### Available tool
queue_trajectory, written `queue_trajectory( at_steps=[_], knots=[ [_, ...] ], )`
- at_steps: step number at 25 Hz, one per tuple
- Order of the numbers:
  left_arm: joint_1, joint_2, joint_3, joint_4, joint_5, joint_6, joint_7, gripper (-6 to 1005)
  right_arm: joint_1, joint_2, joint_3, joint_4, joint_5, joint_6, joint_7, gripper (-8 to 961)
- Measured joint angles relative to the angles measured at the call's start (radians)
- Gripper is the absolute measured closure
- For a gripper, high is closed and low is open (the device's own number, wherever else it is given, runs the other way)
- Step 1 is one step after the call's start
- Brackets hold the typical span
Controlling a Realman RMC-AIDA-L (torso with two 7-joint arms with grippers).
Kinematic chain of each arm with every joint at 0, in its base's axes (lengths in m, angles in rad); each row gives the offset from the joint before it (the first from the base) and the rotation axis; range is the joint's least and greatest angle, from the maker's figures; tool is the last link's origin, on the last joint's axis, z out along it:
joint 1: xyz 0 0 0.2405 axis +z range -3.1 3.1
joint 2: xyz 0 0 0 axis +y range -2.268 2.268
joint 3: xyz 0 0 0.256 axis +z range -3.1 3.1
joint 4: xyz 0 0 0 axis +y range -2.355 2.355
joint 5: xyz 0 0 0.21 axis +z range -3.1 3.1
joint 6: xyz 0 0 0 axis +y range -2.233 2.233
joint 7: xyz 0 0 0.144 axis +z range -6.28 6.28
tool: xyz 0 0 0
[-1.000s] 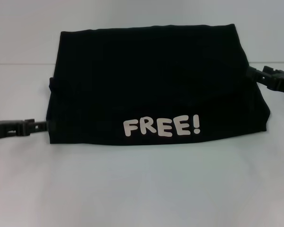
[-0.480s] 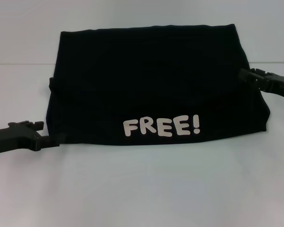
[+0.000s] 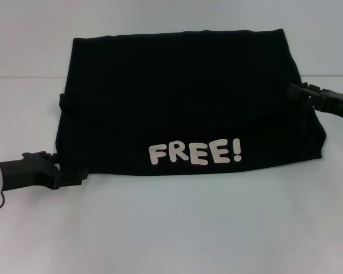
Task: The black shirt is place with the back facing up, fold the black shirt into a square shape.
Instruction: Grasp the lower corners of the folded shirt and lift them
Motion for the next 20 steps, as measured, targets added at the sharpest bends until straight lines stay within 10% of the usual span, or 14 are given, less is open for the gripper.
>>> queue_trajectory(
  at_steps=[9, 20],
  knots=[
    [0.001, 0.009, 0.000, 0.005, 0.012, 0.003, -0.002, 133, -0.001, 0.000, 0.001, -0.001, 0.001, 0.000, 0.000, 247],
    [-0.005, 0.015, 0.005, -0.010, 0.017, 0.004, 0.013, 424, 0.004, -0.007, 0.001, -0.001, 0.001, -0.005, 0.000, 248]
  ],
)
